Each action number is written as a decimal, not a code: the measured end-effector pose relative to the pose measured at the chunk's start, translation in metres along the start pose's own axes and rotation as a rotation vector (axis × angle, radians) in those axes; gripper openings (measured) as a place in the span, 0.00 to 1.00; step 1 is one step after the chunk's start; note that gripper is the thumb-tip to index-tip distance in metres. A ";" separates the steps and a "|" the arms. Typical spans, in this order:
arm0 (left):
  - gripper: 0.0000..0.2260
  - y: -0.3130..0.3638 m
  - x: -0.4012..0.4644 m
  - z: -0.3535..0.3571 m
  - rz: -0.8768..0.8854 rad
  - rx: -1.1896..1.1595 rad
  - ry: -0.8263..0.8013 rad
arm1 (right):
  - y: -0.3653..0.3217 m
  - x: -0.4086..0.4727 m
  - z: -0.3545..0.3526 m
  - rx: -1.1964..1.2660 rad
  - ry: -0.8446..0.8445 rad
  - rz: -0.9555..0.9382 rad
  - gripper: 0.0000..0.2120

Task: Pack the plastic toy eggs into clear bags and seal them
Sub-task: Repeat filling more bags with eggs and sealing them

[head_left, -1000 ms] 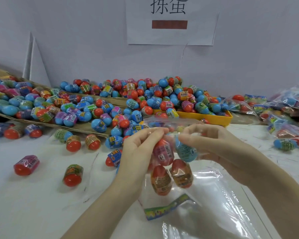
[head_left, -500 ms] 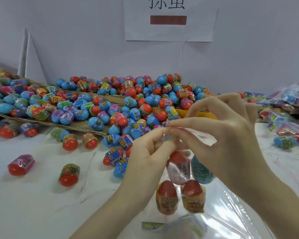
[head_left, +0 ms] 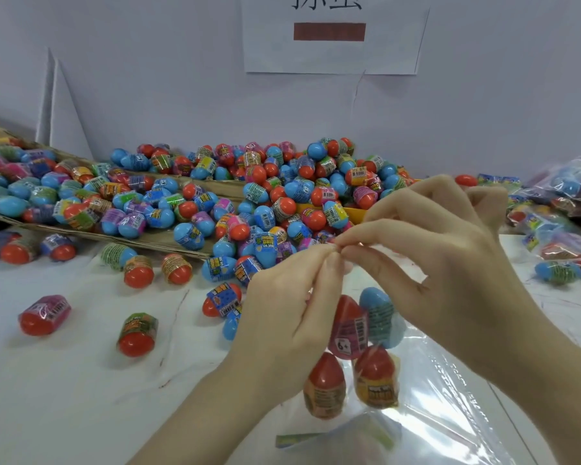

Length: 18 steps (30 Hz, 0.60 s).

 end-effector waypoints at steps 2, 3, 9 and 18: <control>0.10 -0.002 -0.001 -0.001 0.055 0.086 -0.007 | -0.001 -0.001 0.000 -0.091 0.022 -0.071 0.10; 0.11 -0.003 0.000 -0.001 0.077 0.143 -0.008 | -0.001 -0.001 0.000 -0.133 0.031 -0.102 0.10; 0.17 -0.006 0.002 -0.005 0.166 0.373 0.005 | 0.000 -0.003 0.002 -0.277 0.025 -0.193 0.07; 0.15 -0.011 0.000 -0.004 0.214 0.460 -0.025 | 0.002 -0.004 0.006 -0.279 0.010 -0.177 0.10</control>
Point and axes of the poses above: each hand's wrist, its own x-axis towards the middle knuckle, its own z-axis out of the palm, y = z × x, the point moved 1 cm from there along x, towards the middle knuckle, and after that the axes turned 7 degrees about x, right-handed, at the moved point
